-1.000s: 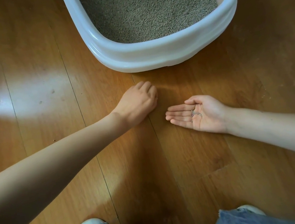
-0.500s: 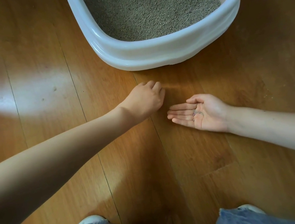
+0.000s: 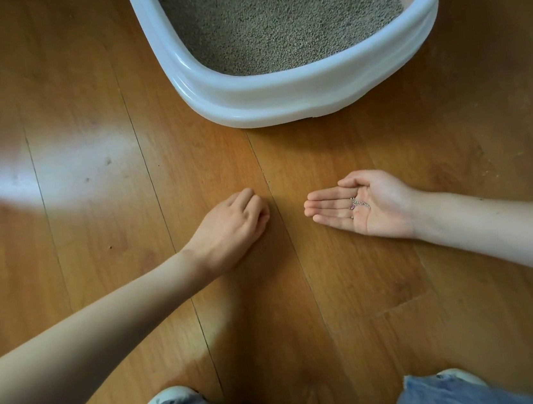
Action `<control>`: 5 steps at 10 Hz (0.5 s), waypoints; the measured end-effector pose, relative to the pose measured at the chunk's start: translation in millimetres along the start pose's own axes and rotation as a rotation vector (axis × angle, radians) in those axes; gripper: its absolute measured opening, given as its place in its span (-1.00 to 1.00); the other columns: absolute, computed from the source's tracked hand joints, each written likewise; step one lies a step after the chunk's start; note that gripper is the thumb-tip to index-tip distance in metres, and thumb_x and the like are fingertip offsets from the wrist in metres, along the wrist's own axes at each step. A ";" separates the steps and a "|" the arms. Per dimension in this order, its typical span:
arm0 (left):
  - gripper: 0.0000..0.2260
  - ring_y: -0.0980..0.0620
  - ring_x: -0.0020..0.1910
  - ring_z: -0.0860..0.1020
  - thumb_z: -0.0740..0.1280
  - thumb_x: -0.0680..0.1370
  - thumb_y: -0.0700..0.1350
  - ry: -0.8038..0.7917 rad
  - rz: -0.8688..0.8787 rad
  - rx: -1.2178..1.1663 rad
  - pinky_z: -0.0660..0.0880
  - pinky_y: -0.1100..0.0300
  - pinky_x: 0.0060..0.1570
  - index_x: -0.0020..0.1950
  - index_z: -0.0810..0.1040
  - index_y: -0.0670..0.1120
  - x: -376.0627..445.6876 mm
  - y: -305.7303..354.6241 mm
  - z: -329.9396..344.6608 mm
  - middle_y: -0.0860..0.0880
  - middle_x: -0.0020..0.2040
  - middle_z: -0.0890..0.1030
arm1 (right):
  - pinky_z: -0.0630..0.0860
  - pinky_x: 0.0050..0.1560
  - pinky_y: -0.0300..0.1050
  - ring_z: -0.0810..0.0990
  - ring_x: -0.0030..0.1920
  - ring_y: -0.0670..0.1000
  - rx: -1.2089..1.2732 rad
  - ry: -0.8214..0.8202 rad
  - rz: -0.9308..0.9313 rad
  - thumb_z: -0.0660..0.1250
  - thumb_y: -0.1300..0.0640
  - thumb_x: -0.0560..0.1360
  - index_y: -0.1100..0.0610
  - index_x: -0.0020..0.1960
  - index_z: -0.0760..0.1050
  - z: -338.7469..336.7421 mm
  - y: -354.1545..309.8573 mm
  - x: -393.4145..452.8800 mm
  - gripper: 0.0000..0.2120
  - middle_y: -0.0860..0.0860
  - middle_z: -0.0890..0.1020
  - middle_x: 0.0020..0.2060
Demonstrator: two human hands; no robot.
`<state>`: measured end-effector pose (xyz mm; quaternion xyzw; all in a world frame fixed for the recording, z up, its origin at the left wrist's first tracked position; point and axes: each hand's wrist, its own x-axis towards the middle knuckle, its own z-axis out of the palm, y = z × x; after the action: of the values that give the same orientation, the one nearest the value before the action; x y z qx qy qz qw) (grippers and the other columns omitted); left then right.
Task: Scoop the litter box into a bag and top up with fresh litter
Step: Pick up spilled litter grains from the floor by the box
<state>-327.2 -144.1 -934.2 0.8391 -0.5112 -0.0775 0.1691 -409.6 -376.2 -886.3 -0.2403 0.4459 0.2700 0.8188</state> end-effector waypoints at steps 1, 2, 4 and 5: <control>-0.81 -0.06 -0.31 0.43 0.16 0.60 -0.16 0.018 0.038 0.082 0.38 0.11 -0.38 -0.11 0.49 -0.23 5.2 3.5 5.0 -0.13 -0.23 0.47 | 0.61 0.03 0.10 0.64 0.07 0.27 -0.014 -0.007 0.001 0.03 0.22 0.57 0.47 0.07 0.55 2.4 0.8 -0.5 -0.59 0.35 0.61 0.09; -0.95 -0.08 -0.35 0.45 0.36 0.51 -0.26 -0.008 0.120 0.200 0.42 0.09 -0.39 -0.12 0.51 -0.23 9.8 5.0 6.2 -0.13 -0.25 0.47 | 0.60 0.04 0.10 0.64 0.08 0.27 -0.020 -0.002 -0.001 0.03 0.22 0.57 0.48 0.07 0.55 1.6 1.7 -1.5 -0.59 0.36 0.60 0.10; -0.95 -0.05 -0.42 0.40 0.28 0.45 -0.36 -0.132 0.255 0.390 0.39 0.12 -0.46 -0.13 0.53 -0.27 19.1 15.9 -0.9 -0.14 -0.28 0.48 | 0.61 0.04 0.11 0.63 0.10 0.27 -0.021 0.010 -0.002 0.04 0.21 0.56 0.48 0.08 0.55 -1.6 3.3 -3.0 -0.59 0.36 0.59 0.11; -0.94 -0.11 -0.45 0.41 0.32 0.50 -0.28 -0.067 0.085 0.283 0.31 0.11 -0.51 -0.13 0.48 -0.27 28.0 4.3 -1.9 -0.17 -0.30 0.45 | 0.60 0.04 0.12 0.63 0.10 0.27 -0.023 0.006 -0.004 0.04 0.21 0.57 0.48 0.09 0.54 0.8 3.2 -3.7 -0.59 0.36 0.59 0.11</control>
<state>-317.2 -170.3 -929.8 0.8292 -0.5573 -0.0252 0.0351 -412.9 -374.2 -883.3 -0.2515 0.4449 0.2726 0.8152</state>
